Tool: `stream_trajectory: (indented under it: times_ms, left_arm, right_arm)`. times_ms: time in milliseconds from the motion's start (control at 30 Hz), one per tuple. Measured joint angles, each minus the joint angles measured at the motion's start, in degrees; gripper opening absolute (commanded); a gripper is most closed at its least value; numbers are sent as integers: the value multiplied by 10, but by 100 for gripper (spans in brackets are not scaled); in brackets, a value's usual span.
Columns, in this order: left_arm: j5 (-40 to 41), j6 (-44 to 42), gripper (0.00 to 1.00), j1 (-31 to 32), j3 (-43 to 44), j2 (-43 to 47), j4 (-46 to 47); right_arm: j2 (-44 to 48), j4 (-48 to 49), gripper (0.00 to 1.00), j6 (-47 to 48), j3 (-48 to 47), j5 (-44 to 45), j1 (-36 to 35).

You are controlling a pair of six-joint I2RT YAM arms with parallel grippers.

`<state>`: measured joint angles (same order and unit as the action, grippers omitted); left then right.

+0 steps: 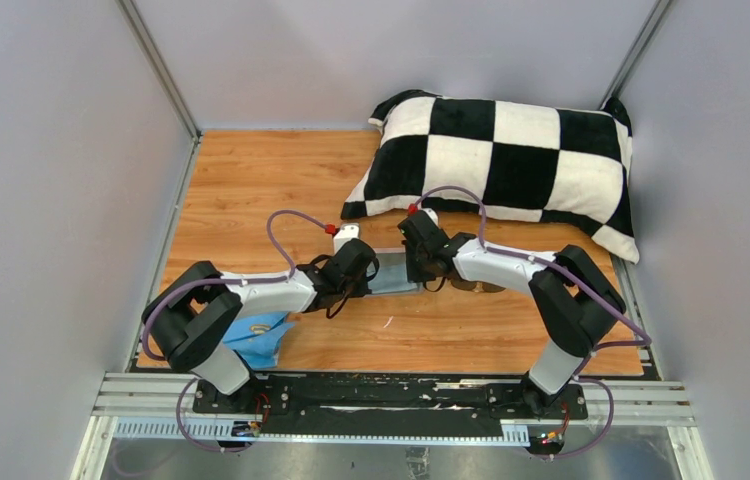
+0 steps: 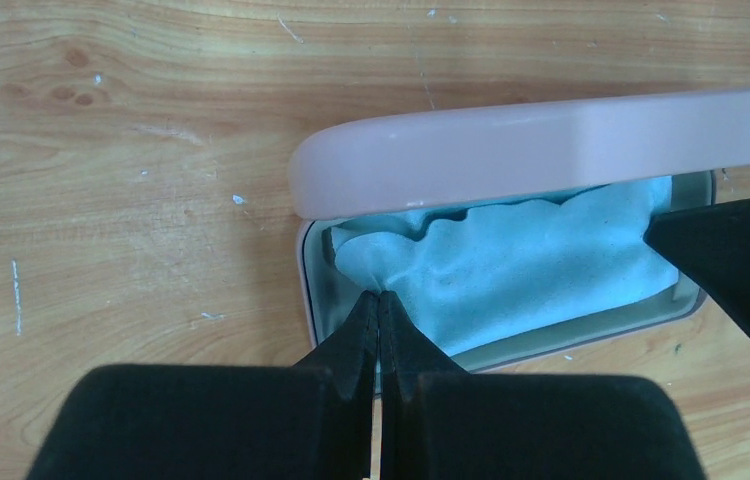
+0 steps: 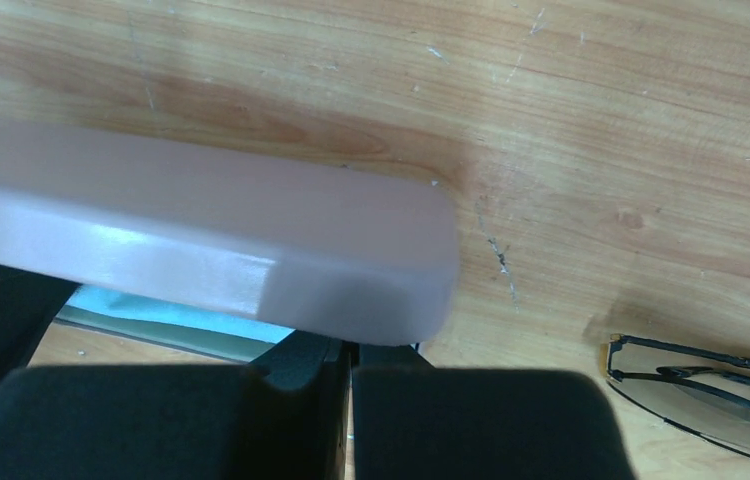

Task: Organize the sunglasses
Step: Place the glasses cleaning cloth in the sunglasses case.

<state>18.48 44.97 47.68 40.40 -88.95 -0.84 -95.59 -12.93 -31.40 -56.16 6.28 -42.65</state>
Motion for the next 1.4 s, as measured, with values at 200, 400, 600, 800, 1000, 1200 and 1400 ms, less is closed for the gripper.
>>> stream_trajectory:
  times_ms: [200,400,600,800,1000,1200,1400]
  left_arm:
    - [1,0,0,0,1,-3,5]
    - [9,-5,22,0,11,-3,-7]
    - [17,-11,30,0,23,-1,-23]
    - [24,-10,32,0,22,37,-40]
    - [21,-10,33,0,-4,111,-40]
    - [9,-6,34,0,-68,222,-34]
    - [6,-9,39,0,-115,322,-42]
  right_arm:
    - [0,6,0,0,6,0,9]
    - [-1,10,0,2,6,-1,10]
    - [-3,10,11,2,6,-7,10]
    - [6,9,20,2,12,-10,10]
    - [79,-13,36,-1,33,-5,10]
    - [223,-71,53,-3,55,67,13]
    - [377,-122,53,-82,153,95,103]
